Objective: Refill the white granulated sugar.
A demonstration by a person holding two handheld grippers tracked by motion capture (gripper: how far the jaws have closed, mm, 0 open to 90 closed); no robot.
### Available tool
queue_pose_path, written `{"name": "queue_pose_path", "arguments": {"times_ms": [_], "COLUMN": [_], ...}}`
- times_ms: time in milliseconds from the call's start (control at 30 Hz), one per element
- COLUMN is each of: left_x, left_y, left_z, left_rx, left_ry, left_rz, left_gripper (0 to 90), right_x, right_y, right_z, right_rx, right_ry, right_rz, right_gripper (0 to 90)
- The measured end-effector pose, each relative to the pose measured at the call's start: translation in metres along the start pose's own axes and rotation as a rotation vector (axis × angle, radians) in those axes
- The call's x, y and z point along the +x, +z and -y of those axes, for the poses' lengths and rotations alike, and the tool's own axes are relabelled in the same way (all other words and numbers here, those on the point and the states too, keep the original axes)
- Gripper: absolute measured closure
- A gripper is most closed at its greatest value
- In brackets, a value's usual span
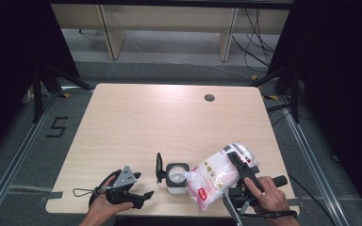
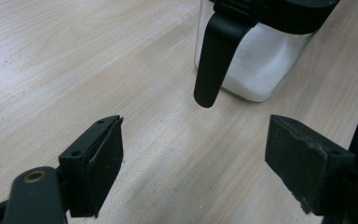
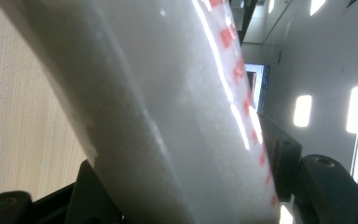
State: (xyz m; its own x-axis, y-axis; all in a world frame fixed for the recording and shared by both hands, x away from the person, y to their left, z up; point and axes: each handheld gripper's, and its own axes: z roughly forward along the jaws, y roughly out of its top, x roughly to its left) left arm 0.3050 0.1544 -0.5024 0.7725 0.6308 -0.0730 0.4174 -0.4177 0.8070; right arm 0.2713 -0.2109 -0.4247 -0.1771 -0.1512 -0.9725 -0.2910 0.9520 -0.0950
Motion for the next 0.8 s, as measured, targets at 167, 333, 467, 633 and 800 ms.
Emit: {"name": "queue_pose_path", "arguments": {"times_ms": [167, 333, 467, 633, 800], "left_x": [-0.0001, -0.0001, -0.0002, -0.0001, -0.0002], "left_y": [0.0000, 0.0000, 0.0000, 0.0001, 0.0001], "left_z": [0.0000, 0.0000, 0.0002, 0.0001, 0.0002], "left_rx": [0.000, -0.001, -0.001, 0.000, -0.001], "left_ry": [-0.002, 0.001, -0.002, -0.002, -0.001], "left_rz": [0.000, -0.001, -0.001, -0.001, -0.002], "left_gripper": [18.8, 18.8, 18.8, 18.8, 18.8], "right_x": [0.0010, -0.0012, -0.0014, 0.0022, -0.0016], "right_y": [-0.0002, -0.0012, -0.0004, -0.0007, -0.0002], "right_z": [0.0002, -0.0010, -0.0008, -0.0003, -0.0006], "right_rx": [0.003, 0.002, -0.013, 0.000, -0.011], "right_ry": [0.014, -0.019, -0.022, 0.029, -0.025], "right_rz": [0.000, 0.016, 0.026, 0.015, 0.022], "right_gripper": [46.0, 46.0, 46.0, 46.0, 46.0]}}
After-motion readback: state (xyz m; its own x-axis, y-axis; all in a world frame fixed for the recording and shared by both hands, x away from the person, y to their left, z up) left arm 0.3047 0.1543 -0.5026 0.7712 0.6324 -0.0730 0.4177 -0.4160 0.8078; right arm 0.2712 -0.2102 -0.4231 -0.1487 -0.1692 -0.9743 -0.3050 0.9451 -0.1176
